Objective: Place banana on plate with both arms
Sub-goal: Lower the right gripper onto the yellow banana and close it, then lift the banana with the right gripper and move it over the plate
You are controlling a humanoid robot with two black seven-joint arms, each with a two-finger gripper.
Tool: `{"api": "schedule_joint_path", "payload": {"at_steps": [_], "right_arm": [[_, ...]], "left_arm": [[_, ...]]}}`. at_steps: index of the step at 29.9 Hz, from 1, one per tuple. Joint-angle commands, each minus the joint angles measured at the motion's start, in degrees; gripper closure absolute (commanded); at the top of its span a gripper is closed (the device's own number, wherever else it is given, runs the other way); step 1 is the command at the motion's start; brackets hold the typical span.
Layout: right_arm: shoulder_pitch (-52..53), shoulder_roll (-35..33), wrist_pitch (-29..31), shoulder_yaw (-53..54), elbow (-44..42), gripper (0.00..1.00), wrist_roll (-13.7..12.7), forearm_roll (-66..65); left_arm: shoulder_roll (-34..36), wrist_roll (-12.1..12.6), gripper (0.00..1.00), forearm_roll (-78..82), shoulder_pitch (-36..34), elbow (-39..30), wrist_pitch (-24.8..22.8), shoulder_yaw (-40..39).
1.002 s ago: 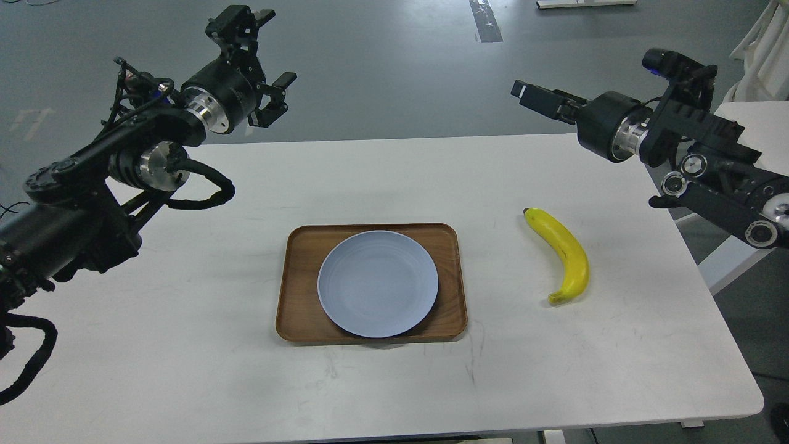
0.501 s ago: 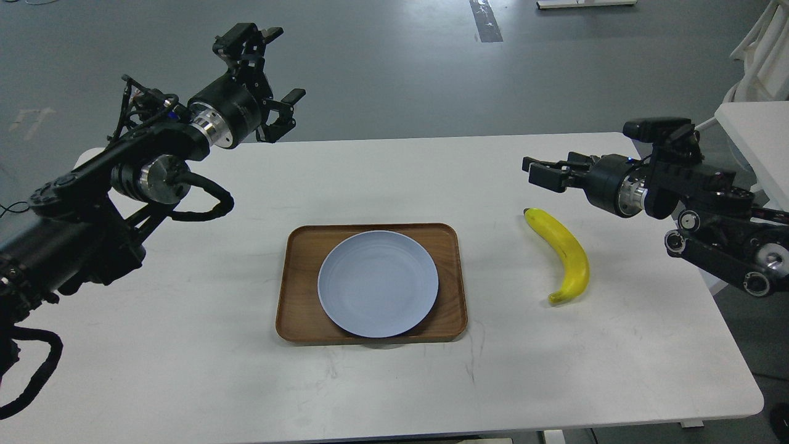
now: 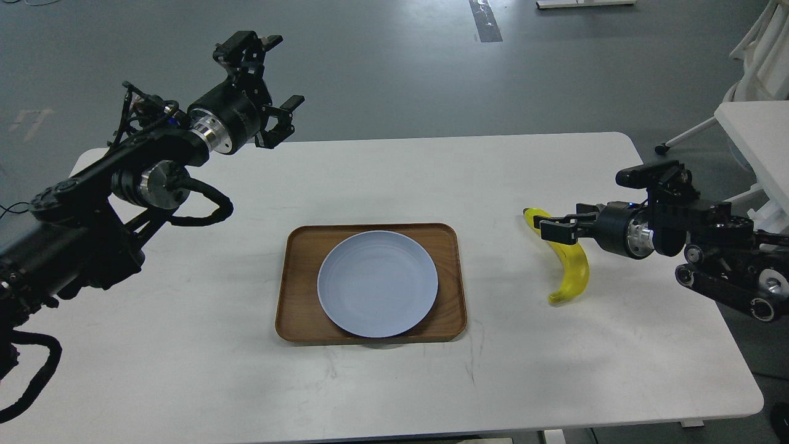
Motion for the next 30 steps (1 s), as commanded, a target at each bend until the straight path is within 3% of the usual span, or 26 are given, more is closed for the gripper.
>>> {"api": "schedule_joint_path", "payload": {"at_steps": [1,11,15,17,19,20,22,23,24,26,30], "right_arm": [[-0.26,0.12,0.03,-0.6,-2.27,0.02,-0.02,-0.01],[-1.67,2.31,0.03,-2.71,-2.9,0.04,-0.02,0.08],[-2.64,2.84,0.03,-2.79,-3.07,0.09,-0.1,-0.01],[-2.72,3.02,0.03,-2.97,-3.16,0.16,-0.1,-0.01],[-2.73,3.19,0.21,-3.76,-2.98,0.4,-0.02,-0.62],[-2.64,3.28,0.21,-4.2,-3.07,0.44,-0.02,-1.23],[-2.2,3.28,0.21,-4.55,-3.07,0.75,0.07,-2.73],[-2.2,3.28,0.21,-4.55,-3.07,0.75,0.07,-2.73],[-2.2,3.28,0.12,-4.47,-2.98,0.84,0.16,-2.73],[-2.11,3.28,-0.14,-4.29,-3.07,0.88,0.16,-2.73],[-1.67,3.2,-0.76,-3.94,-3.07,0.88,0.16,-2.64]], "left_arm": [[0.1,-0.31,0.02,0.38,0.27,-0.62,-0.01,0.0],[0.19,-0.66,0.02,0.64,0.36,-1.23,0.69,0.71],[1.42,-0.66,0.02,0.73,0.88,-1.23,0.61,0.79],[1.69,-0.83,0.02,0.73,0.98,-1.23,0.6,0.79],[1.86,-1.97,0.02,0.73,1.06,-1.32,0.6,0.79],[1.86,-2.24,0.02,0.73,1.06,-1.32,0.6,0.79],[1.95,-2.33,0.02,0.73,1.06,-1.32,0.6,0.79],[1.95,-2.33,0.02,0.73,1.06,-1.32,0.6,0.79],[1.86,-2.33,0.02,0.73,1.06,-1.32,0.6,0.88],[1.78,-2.33,0.02,0.73,1.06,-1.32,0.6,0.88],[1.77,-2.33,0.02,0.82,1.06,-1.58,0.6,0.88]]}}
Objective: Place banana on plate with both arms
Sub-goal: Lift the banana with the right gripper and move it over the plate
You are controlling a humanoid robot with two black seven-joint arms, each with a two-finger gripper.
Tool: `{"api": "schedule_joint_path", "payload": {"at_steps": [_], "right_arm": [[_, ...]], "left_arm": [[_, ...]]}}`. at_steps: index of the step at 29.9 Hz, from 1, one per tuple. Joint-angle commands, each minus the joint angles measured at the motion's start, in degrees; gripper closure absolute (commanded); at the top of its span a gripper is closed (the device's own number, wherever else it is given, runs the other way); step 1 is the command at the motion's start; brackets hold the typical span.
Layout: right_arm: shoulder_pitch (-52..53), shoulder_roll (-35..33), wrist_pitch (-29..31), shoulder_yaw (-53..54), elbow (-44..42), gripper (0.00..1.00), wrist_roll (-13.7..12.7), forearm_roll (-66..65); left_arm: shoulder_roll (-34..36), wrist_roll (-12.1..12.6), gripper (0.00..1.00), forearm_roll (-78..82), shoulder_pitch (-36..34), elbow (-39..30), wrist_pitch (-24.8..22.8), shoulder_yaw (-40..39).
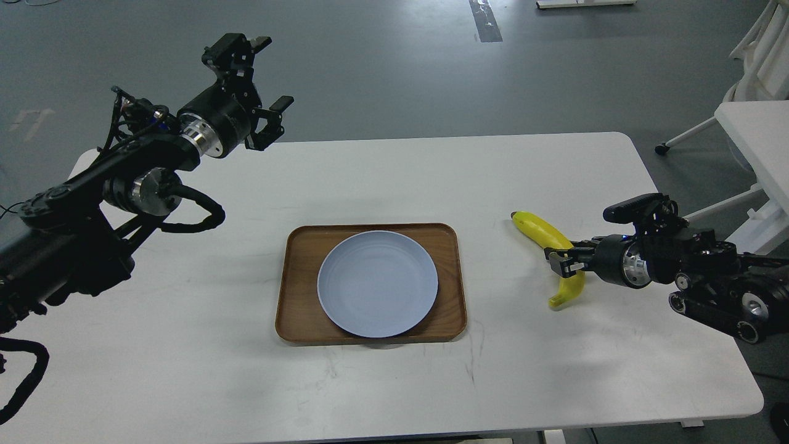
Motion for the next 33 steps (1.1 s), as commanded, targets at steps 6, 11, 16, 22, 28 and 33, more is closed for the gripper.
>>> {"api": "schedule_joint_path", "payload": {"at_steps": [6,11,16,22,28,33], "right_arm": [[2.76,-0.26,-0.44,1.93,0.33,1.0,0.01,0.16],[8.64,-0.35,-0.44,2.1,2.43,1.0,0.01,0.51],[13.3,1.05,-0.53,2.1,6.38,1.0,0.01,0.69],[16.03,5.97,-0.26,1.84,10.86,1.0,0.01,0.95],[16.56,11.24,0.52,1.05,11.31,1.0,1.85,0.95],[16.74,15.82,1.14,-2.11,10.7,1.0,1.59,0.86]], "left_arm": [[0.05,-0.26,0.02,2.99,0.09,-0.69,0.09,0.09],[-0.04,-0.35,0.02,3.07,0.09,-0.69,0.09,0.0],[-0.04,-0.35,0.02,3.07,0.09,-0.69,0.09,0.0],[0.4,-0.35,0.02,3.07,0.09,-0.69,0.18,0.0],[0.4,-0.44,0.02,3.07,0.09,-0.69,0.27,0.0],[0.84,-0.44,0.02,3.16,0.09,-0.69,0.18,0.0]]}}
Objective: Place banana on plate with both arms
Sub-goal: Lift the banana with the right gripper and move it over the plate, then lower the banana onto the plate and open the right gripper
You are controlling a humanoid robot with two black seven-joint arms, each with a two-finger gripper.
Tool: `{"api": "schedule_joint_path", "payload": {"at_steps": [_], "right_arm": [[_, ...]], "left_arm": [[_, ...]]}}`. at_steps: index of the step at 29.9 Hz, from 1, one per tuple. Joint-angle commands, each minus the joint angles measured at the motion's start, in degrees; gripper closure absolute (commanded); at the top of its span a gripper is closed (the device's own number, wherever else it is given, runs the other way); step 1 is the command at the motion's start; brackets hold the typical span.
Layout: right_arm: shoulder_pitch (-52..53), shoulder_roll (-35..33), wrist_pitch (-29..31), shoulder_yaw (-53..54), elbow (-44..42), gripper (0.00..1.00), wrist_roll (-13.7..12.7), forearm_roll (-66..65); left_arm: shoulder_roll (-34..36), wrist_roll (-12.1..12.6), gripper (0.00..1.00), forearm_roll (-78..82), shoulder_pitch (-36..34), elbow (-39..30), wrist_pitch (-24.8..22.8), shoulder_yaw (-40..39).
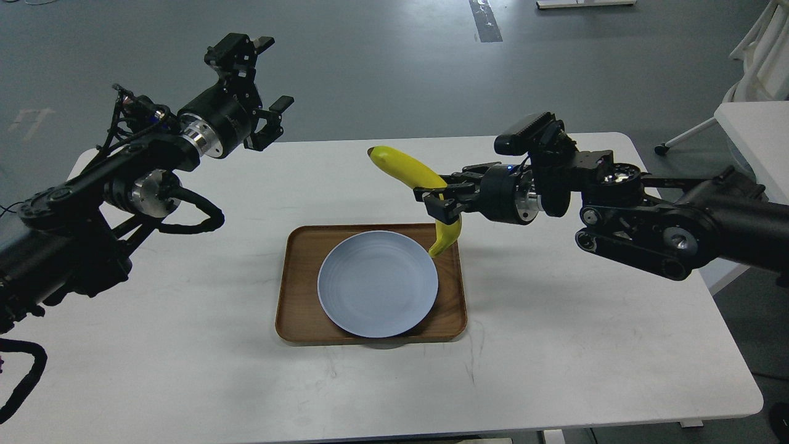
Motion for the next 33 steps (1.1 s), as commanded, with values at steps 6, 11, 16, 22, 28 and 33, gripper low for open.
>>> {"api": "schedule_joint_path", "payload": {"at_steps": [6,11,16,22,28,33], "right_arm": [[0.07,3.66,1.74,-4.59,-1.35,1.0,-0.45,-0.09],[-0.19,4.89,1.83,-5.73,-3.63,1.0,-0.54,-0.18],[-0.11,5.86,2.27,-8.11,-5.83,1.0,-0.63,-0.18],[-0.63,6.12,2.98,-8.2,-6.1,1.0,-0.63,-0.18],[-0.81,6.65,2.98,-8.28,-6.27,0.85,-0.63,0.09],[-0.81,6.83,2.36,-7.85,-6.36,0.01,-0.63,0.35]], "left_arm": [[2.26,-0.04,0.02,-0.01,0.12,0.0,-0.23,0.01],[3.32,-0.74,0.02,-0.01,1.53,-0.44,-0.85,0.01],[3.32,-1.36,0.02,-0.01,1.53,-0.53,-0.85,-0.08],[3.32,-1.45,0.02,-0.01,1.53,-0.53,-0.85,-0.08],[3.41,-1.53,0.02,-0.01,1.62,-0.53,-0.85,0.01],[3.41,-1.53,0.02,0.25,1.62,-0.53,-0.85,0.01]]}}
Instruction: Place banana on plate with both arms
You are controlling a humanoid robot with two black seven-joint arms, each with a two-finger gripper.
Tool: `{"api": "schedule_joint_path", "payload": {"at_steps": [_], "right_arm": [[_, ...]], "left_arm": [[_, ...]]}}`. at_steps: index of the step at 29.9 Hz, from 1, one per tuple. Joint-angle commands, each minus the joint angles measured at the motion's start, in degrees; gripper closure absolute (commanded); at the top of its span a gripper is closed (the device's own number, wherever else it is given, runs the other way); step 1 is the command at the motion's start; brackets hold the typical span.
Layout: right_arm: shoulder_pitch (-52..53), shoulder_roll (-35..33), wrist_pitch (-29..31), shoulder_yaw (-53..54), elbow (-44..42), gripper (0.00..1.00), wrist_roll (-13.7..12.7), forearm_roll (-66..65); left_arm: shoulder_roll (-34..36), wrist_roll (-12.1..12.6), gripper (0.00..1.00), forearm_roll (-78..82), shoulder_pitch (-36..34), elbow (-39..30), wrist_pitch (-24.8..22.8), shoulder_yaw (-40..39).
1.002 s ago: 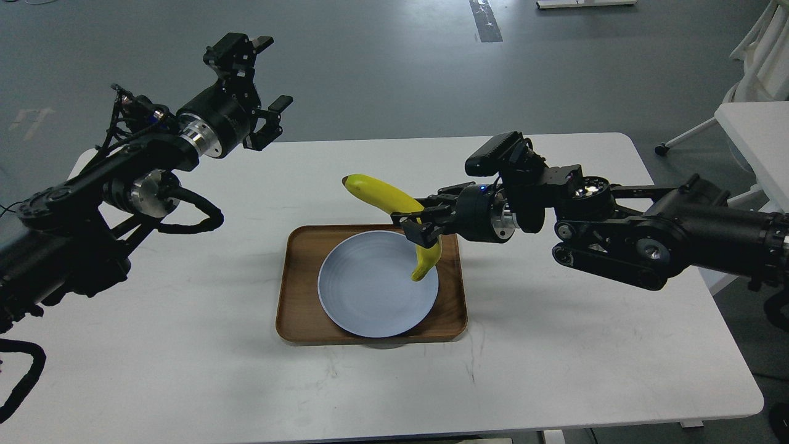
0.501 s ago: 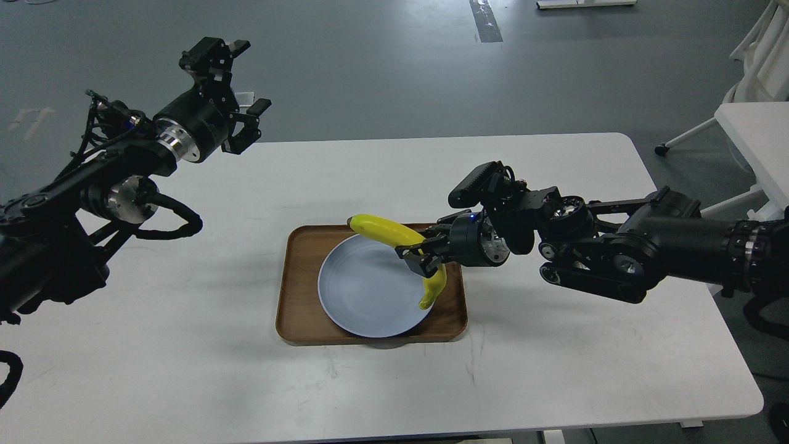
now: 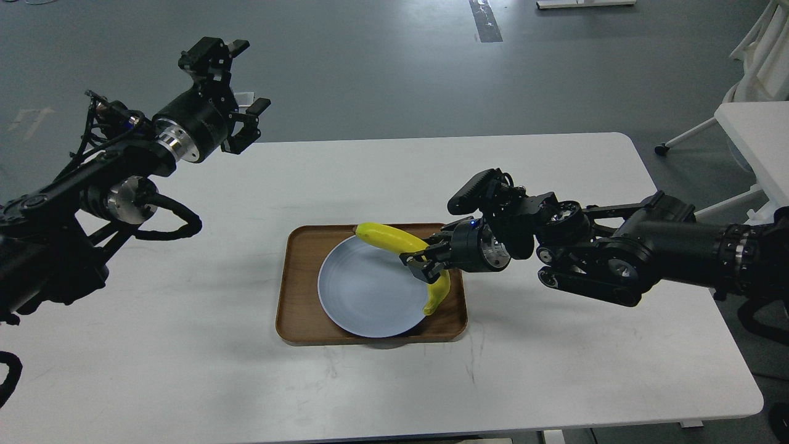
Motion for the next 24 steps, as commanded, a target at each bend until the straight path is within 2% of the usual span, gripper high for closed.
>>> {"api": "schedule_joint_path", "payload": {"at_steps": [1,10,12,13,16,20,24], "right_arm": [[0.07,0.11,-0.2,0.24,-0.02,0.01,0.0,0.35],[1.21,-1.46,-0.46,2.52,-0.02,0.0,0.0,2.63],[1.56,-2.26,-0.46,4.81,-0.02,0.0,0.0,4.04],[1.91,-3.04,-0.29,7.43,-0.02,0.0,0.0,6.3],[1.74,-6.03,-0.2,15.06,-0.63,0.0,0.0,16.56],[0.95,-8.76,0.06,22.12,-2.21,0.0,-0.08,31.43],[-0.28,-9.55,-0.28,28.53,-3.61,0.0,-0.17,52.67]], "left_arm": [[0.0,-0.01,0.02,0.19,0.01,0.0,0.0,0.01],[-0.09,-0.01,0.02,0.11,0.01,0.0,0.0,0.01],[-0.18,-0.37,0.02,0.11,0.01,0.0,0.0,0.01],[-0.27,-1.32,0.02,0.11,0.01,0.09,0.0,0.01],[-0.27,-4.84,0.02,0.11,0.09,0.09,-0.17,-0.08],[-0.09,-4.59,0.02,-0.25,0.71,0.18,-0.43,-0.08],[-0.62,-4.23,0.02,-0.86,0.88,0.09,-1.22,-0.69]]}}
